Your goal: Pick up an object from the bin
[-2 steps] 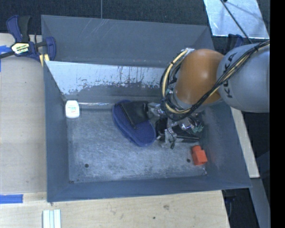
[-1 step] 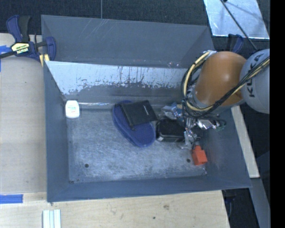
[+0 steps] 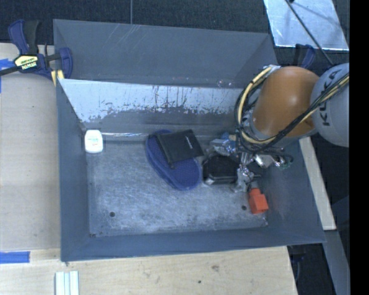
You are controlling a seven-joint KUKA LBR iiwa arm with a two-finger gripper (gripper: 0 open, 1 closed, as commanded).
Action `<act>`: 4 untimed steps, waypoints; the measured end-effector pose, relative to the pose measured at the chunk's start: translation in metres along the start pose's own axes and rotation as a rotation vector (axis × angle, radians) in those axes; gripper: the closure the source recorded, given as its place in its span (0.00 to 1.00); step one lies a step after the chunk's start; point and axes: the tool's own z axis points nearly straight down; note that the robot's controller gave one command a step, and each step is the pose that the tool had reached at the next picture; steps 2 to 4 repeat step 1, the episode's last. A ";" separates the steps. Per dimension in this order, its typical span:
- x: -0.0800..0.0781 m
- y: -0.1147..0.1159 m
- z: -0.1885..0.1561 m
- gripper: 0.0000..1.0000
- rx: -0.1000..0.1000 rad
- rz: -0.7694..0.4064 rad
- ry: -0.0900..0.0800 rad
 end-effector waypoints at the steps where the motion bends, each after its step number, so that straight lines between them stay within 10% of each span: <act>1: -0.006 0.016 -0.206 1.00 0.002 -0.448 0.006; 4: -0.006 0.016 -0.206 1.00 0.002 -0.448 0.006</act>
Offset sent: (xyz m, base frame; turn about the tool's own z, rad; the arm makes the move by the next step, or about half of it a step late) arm -0.0041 0.0156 0.2060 -0.4482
